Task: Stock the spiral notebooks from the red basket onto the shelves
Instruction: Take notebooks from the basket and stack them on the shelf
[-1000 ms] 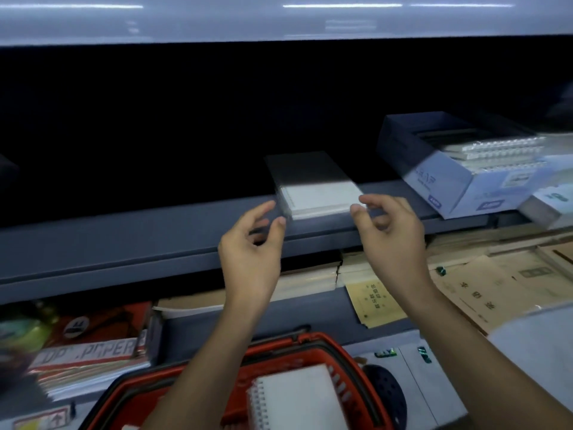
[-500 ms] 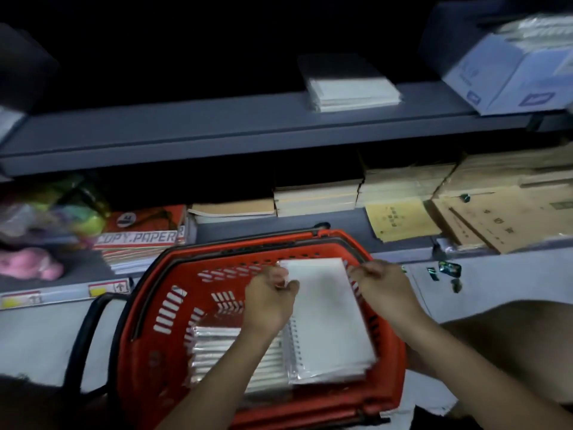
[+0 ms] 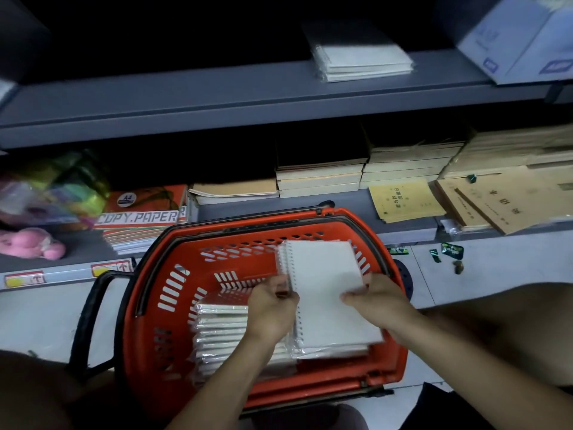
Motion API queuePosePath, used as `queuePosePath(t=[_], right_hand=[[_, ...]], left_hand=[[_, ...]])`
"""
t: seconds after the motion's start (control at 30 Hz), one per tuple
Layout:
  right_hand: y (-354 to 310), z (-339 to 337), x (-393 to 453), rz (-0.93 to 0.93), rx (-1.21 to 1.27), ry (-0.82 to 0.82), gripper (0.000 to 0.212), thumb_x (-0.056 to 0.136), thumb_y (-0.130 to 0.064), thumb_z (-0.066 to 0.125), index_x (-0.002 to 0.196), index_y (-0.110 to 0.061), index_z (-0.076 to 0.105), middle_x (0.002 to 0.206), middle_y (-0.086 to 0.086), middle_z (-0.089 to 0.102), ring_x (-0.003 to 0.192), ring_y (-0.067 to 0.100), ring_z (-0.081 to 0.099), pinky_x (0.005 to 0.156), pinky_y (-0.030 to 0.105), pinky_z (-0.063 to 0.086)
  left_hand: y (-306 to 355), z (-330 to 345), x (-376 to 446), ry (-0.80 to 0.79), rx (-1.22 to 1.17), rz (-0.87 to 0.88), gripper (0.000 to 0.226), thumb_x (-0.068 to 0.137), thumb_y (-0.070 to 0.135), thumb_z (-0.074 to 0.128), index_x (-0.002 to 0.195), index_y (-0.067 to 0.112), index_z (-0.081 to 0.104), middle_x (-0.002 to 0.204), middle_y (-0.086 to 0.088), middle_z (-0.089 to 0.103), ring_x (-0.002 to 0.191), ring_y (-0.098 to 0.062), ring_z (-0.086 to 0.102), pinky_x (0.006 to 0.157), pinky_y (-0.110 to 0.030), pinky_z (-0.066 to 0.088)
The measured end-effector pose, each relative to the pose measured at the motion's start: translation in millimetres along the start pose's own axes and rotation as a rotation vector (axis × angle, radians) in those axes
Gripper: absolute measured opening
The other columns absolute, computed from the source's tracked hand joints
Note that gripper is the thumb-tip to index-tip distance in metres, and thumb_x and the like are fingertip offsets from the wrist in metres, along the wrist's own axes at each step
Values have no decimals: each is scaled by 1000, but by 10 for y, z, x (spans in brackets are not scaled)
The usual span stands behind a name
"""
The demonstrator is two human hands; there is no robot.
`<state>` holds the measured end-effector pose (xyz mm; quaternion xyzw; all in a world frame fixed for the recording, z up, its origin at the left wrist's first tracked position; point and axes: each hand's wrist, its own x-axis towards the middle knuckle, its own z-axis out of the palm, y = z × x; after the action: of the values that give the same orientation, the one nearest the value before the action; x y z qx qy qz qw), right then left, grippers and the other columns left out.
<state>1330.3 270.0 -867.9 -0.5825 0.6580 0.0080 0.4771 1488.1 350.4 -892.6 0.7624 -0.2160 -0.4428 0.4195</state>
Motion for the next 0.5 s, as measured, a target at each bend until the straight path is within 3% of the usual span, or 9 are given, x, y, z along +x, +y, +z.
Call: queuePosePath(t=[0.07, 0.13, 0.2, 0.23, 0.3, 0.4, 0.5], right_hand=[[-27, -63, -88, 4, 187, 44, 21, 88, -7, 69, 73, -18, 58, 80, 1, 67, 70, 11, 61, 56, 10, 50], [-58, -133, -201, 21, 424, 68, 30, 87, 8, 65, 71, -15, 55, 73, 0, 60, 65, 11, 56, 52, 12, 48], [-100, -202, -287, 31, 619, 33, 15, 86, 11, 67, 85, -3, 64, 82, 10, 68, 75, 25, 66, 71, 30, 56], [-127, -243, -316, 17, 671, 8, 16, 86, 7, 68, 101, 0, 67, 93, 15, 73, 87, 32, 70, 83, 40, 58], [-179, -328, -404, -46, 753, -24, 33, 89, -2, 68, 121, -8, 67, 108, 14, 76, 102, 35, 71, 97, 49, 54], [-262, -561, -583, -198, 837, -103, 39, 94, -8, 62, 123, -32, 67, 107, 2, 78, 101, 27, 72, 89, 48, 57], [-356, -809, -711, -352, 883, -252, 48, 95, -3, 54, 127, -38, 64, 116, -5, 75, 105, 25, 71, 72, 45, 62]], left_hand=[[7, -64, 8, -43, -81, -76, 22, 90, 0, 63, 104, 16, 69, 92, 8, 72, 82, -8, 67, 79, -20, 53], [42, -133, -13, -120, -188, -131, 23, 93, 4, 62, 113, 14, 69, 102, -1, 75, 86, -17, 67, 75, -32, 52], [155, -237, -71, -213, -369, -152, 25, 96, 6, 58, 112, 21, 70, 109, -3, 73, 92, -22, 65, 69, -33, 50], [224, -309, -96, -271, -456, -149, 28, 97, 6, 57, 115, 22, 70, 114, -3, 73, 98, -23, 66, 70, -36, 54], [385, -492, -167, -457, -551, -95, 39, 99, 7, 52, 130, 26, 63, 128, -1, 69, 109, -25, 69, 70, -46, 61], [601, -743, -275, -734, -549, 55, 54, 100, 2, 45, 146, 30, 46, 141, -1, 61, 102, -24, 70, 57, -36, 62], [821, -832, -354, -803, -549, 198, 61, 99, -3, 45, 151, 28, 37, 148, 2, 54, 102, -22, 68, 58, -32, 62]])
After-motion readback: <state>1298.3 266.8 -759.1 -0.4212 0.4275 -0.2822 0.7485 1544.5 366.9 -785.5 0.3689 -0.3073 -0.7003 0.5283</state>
